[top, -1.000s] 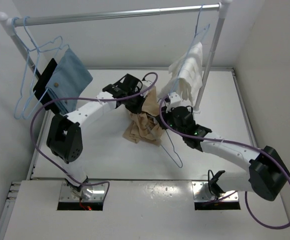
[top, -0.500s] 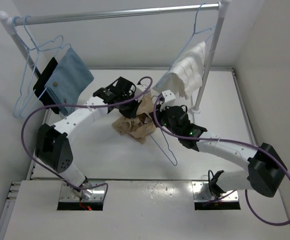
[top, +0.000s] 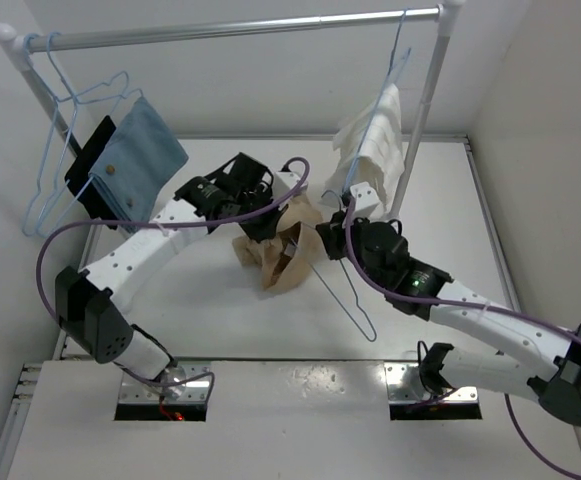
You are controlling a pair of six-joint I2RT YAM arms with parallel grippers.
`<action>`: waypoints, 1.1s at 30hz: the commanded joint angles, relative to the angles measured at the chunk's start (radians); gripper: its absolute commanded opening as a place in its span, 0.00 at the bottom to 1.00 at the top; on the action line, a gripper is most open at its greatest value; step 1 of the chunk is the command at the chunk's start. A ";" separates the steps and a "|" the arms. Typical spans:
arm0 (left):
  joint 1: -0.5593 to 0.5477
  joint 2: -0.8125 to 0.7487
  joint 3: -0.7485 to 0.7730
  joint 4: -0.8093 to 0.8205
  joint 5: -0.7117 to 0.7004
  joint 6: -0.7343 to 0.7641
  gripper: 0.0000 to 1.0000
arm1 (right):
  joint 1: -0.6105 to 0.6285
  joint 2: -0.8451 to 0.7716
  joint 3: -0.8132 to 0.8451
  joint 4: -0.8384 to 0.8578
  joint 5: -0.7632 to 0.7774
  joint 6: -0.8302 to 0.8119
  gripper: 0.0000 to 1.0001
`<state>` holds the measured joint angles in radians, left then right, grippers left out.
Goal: Place the t-shirt on the hanger
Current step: Place tshirt on hanger
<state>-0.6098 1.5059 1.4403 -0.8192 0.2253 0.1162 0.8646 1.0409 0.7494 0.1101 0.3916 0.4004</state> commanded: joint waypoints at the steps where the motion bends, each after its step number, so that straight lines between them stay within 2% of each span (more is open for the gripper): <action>1: -0.037 -0.081 0.067 -0.099 0.071 0.056 0.02 | 0.025 -0.002 0.061 0.013 0.085 -0.006 0.00; 5: -0.074 -0.125 0.141 -0.187 0.117 0.126 0.02 | 0.048 0.031 0.094 0.066 0.085 -0.032 0.00; 8: -0.113 -0.168 0.141 -0.225 0.190 0.177 0.02 | 0.076 0.079 0.157 0.094 0.085 -0.054 0.00; 13: -0.169 -0.254 0.034 -0.235 0.209 0.241 0.03 | 0.137 0.143 0.228 0.129 0.113 -0.103 0.00; 16: -0.180 -0.295 -0.020 -0.244 0.189 0.273 0.10 | 0.160 0.154 0.249 0.090 0.173 -0.123 0.00; 18: -0.180 -0.325 -0.033 -0.244 0.198 0.290 0.17 | 0.160 0.154 0.249 0.077 0.182 -0.123 0.00; 19: -0.180 -0.334 -0.047 -0.244 0.198 0.313 0.29 | 0.172 0.154 0.239 0.077 0.182 -0.123 0.00; 20: -0.180 -0.354 -0.063 -0.244 0.198 0.326 0.35 | 0.181 0.143 0.217 0.077 0.170 -0.123 0.00; 23: -0.180 -0.386 -0.096 -0.192 0.125 0.324 0.39 | 0.194 0.134 0.142 0.137 0.170 -0.123 0.00; 25: -0.156 -0.414 -0.145 -0.112 0.027 0.304 0.41 | 0.203 0.124 0.107 0.163 0.170 -0.097 0.00; 27: -0.119 -0.475 -0.191 -0.033 -0.047 0.245 0.47 | 0.223 0.123 0.062 0.187 0.170 -0.071 0.00; 28: -0.119 -0.498 -0.217 0.068 -0.157 0.214 0.55 | 0.223 0.123 0.051 0.188 0.184 -0.061 0.00; 29: -0.093 -0.524 -0.283 0.121 -0.211 0.192 0.72 | 0.232 0.123 0.032 0.188 0.199 -0.052 0.00; 30: -0.084 -0.562 -0.319 0.167 -0.255 0.179 0.78 | 0.243 0.123 0.022 0.188 0.214 -0.040 0.00; 33: -0.071 -0.560 -0.431 0.230 -0.294 0.197 0.83 | 0.254 0.114 -0.008 0.188 0.239 -0.029 0.00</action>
<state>-0.6971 0.9497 1.0756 -0.7383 0.0566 0.3435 1.1000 1.1923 0.7506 0.2039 0.5701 0.3367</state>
